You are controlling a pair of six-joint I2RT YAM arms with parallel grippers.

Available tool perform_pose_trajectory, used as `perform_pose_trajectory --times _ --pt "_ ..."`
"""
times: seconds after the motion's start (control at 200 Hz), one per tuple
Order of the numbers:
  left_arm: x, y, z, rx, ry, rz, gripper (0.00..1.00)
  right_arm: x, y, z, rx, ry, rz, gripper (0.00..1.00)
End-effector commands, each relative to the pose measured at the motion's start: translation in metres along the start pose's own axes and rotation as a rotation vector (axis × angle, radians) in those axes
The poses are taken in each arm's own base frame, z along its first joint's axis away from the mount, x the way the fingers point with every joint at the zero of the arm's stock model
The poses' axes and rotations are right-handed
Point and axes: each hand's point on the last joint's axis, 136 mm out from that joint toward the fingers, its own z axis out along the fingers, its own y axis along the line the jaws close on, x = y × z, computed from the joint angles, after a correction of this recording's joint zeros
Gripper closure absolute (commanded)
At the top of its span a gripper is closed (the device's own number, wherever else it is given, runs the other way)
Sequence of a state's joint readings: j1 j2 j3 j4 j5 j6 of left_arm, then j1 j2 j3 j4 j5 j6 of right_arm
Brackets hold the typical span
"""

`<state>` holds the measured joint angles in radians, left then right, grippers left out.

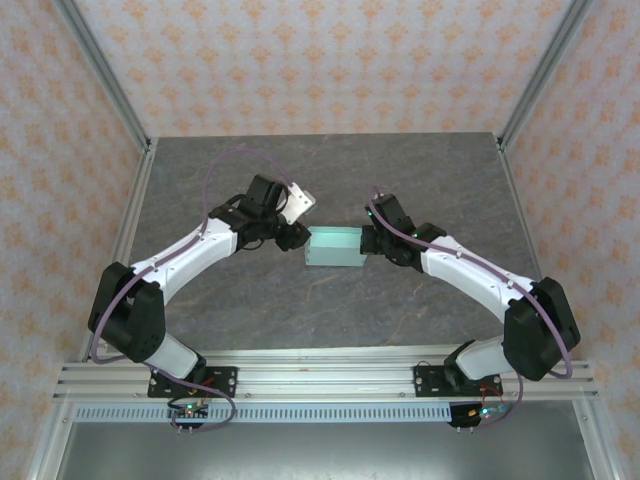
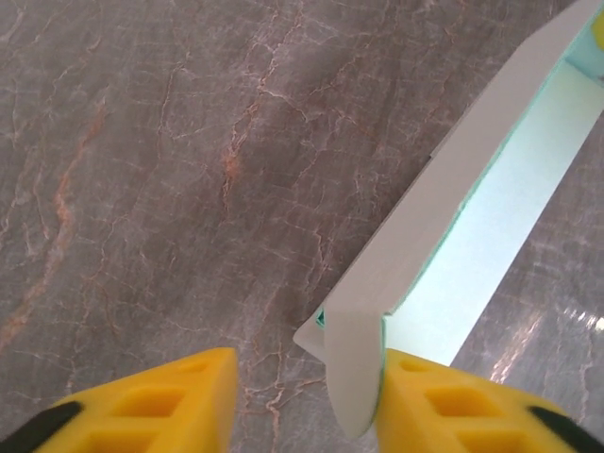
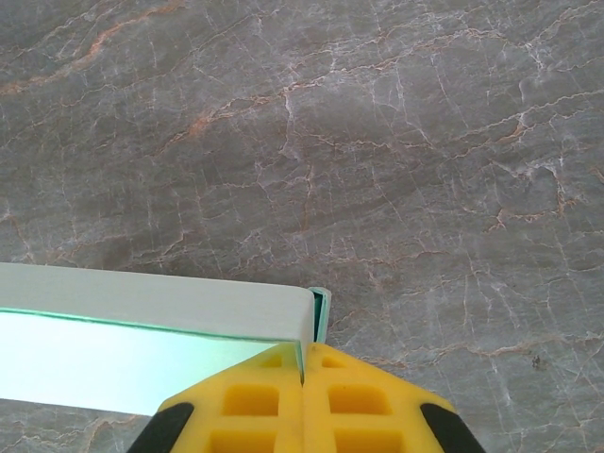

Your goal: Fold the paper box

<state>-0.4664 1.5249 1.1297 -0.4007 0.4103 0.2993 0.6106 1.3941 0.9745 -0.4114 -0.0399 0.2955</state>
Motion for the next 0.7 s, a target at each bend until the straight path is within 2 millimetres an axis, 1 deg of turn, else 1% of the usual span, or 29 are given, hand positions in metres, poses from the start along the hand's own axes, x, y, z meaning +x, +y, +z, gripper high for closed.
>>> perform_pose_trajectory --times 0.0,0.115,0.3,0.425,0.515,0.696 --pt "-0.014 -0.004 -0.004 0.004 -0.021 -0.009 0.7 -0.007 0.002 -0.009 0.006 -0.018 0.007 1.0" --pt "-0.014 -0.008 -0.001 0.019 -0.011 -0.007 0.77 -0.008 0.002 -0.01 0.005 -0.02 0.01 1.0" --pt "-0.012 -0.008 0.004 0.018 0.007 -0.024 0.87 -0.008 0.003 -0.01 -0.001 -0.02 0.017 1.0" --pt "-0.015 -0.011 0.005 0.012 0.001 -0.056 0.9 -0.008 0.005 -0.01 -0.005 -0.026 0.023 1.0" --pt "-0.016 -0.01 0.007 -0.004 -0.004 -0.103 0.93 -0.008 0.007 -0.01 -0.009 -0.029 0.028 1.0" --pt "-0.026 -0.015 0.01 -0.016 -0.022 -0.23 1.0 -0.006 0.008 -0.01 0.012 -0.04 0.044 1.0"
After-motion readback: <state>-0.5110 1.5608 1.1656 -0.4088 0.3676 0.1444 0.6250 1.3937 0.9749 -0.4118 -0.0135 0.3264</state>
